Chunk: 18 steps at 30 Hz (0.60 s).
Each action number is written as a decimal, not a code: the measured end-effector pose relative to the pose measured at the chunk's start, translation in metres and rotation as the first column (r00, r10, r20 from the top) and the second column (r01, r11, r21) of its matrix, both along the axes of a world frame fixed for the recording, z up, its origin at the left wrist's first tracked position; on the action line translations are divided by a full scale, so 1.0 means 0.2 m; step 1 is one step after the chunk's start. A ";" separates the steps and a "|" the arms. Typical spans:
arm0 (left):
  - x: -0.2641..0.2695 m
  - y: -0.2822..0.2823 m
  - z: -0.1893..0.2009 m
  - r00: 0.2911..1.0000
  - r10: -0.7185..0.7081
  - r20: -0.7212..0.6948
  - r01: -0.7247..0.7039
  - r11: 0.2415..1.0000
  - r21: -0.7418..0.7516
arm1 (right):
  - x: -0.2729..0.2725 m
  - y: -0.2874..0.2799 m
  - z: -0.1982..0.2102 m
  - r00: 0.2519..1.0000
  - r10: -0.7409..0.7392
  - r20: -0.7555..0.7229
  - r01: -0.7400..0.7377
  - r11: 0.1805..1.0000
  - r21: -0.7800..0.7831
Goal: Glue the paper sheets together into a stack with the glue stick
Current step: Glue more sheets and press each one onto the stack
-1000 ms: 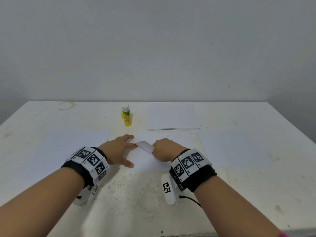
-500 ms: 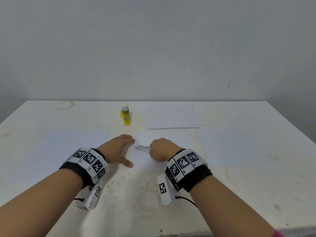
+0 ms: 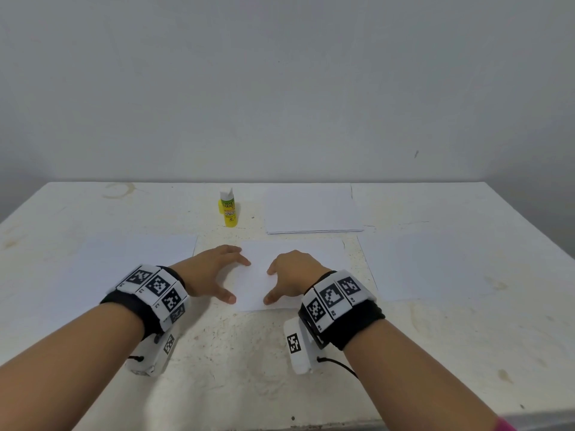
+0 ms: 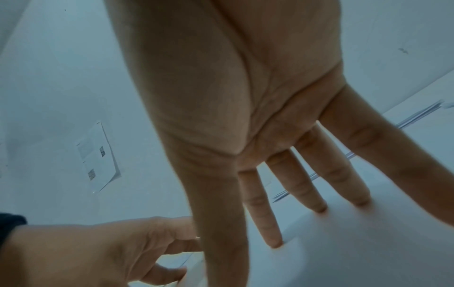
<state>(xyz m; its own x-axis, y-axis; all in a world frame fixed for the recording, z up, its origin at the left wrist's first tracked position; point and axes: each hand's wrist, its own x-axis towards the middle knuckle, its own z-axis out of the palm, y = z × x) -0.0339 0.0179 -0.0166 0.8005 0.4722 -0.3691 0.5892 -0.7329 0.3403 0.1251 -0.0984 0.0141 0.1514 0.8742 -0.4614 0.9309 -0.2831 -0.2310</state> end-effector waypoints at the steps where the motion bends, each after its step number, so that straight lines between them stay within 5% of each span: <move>1: 0.00 0.00 0.00 1.000 -0.005 0.001 0.005 1.000 0.003 | 0.00 0.00 0.00 1.000 0.001 0.012 -0.001 1.000 0.006; 9: 0.00 -0.01 0.00 0.999 -0.025 -0.020 0.025 1.000 0.018 | -0.11 0.00 -0.03 0.985 0.038 0.167 -0.046 0.998 0.044; 18: -0.01 -0.01 0.00 0.998 -0.038 -0.043 0.037 0.999 -0.007 | -0.09 0.01 -0.04 0.984 0.055 0.167 -0.069 0.994 0.081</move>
<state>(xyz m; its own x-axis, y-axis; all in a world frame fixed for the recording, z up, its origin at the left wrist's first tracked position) -0.0353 0.0160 -0.0158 0.8008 0.4397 -0.4067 0.5755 -0.7528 0.3195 0.1067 -0.0960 0.0071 0.1634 0.9197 -0.3569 0.9733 -0.2094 -0.0940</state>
